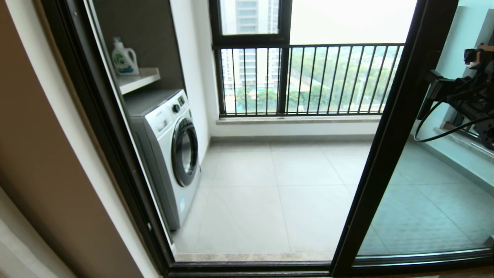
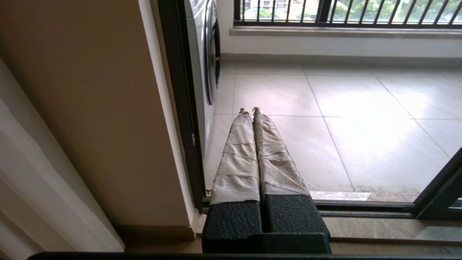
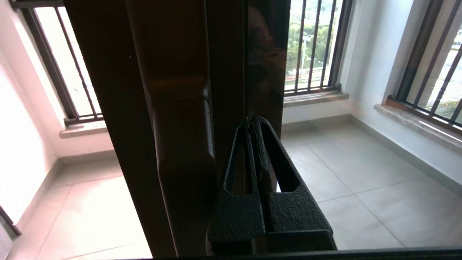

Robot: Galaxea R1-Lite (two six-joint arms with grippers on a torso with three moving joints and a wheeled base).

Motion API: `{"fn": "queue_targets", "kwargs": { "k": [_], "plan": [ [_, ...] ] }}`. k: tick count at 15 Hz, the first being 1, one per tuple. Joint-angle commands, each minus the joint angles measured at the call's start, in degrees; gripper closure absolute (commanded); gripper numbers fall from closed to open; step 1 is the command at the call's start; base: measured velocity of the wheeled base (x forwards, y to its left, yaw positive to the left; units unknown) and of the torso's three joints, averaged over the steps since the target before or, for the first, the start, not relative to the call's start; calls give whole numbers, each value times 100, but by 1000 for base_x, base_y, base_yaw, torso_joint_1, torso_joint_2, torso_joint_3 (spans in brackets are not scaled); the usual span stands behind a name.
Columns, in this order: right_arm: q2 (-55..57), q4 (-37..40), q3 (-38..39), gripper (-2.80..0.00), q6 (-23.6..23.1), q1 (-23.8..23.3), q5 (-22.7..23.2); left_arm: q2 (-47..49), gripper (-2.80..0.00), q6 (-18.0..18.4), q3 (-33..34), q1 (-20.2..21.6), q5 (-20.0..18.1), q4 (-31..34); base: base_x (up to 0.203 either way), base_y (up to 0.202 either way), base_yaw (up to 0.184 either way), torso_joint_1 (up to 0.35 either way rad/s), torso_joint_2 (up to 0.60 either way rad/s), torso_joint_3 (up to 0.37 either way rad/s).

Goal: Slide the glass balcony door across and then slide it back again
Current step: Close the slid door

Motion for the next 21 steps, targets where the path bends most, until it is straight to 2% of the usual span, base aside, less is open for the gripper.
{"fn": "queue_targets", "kwargs": {
  "k": [1, 10, 21],
  "plan": [
    [-61, -109, 120, 0, -38, 123, -2, 4, 0, -5, 0, -1, 2, 1, 0, 0, 0, 0, 0, 0],
    [-108, -297, 280, 0, -175, 539, -129, 4, 0, -5, 0, -1, 2, 1, 0, 0, 0, 0, 0, 0],
    [-132, -291, 280, 0, -258, 1472, -599, 1, 0, -5, 0, -1, 2, 1, 0, 0, 0, 0, 0, 0]
  ]
}}
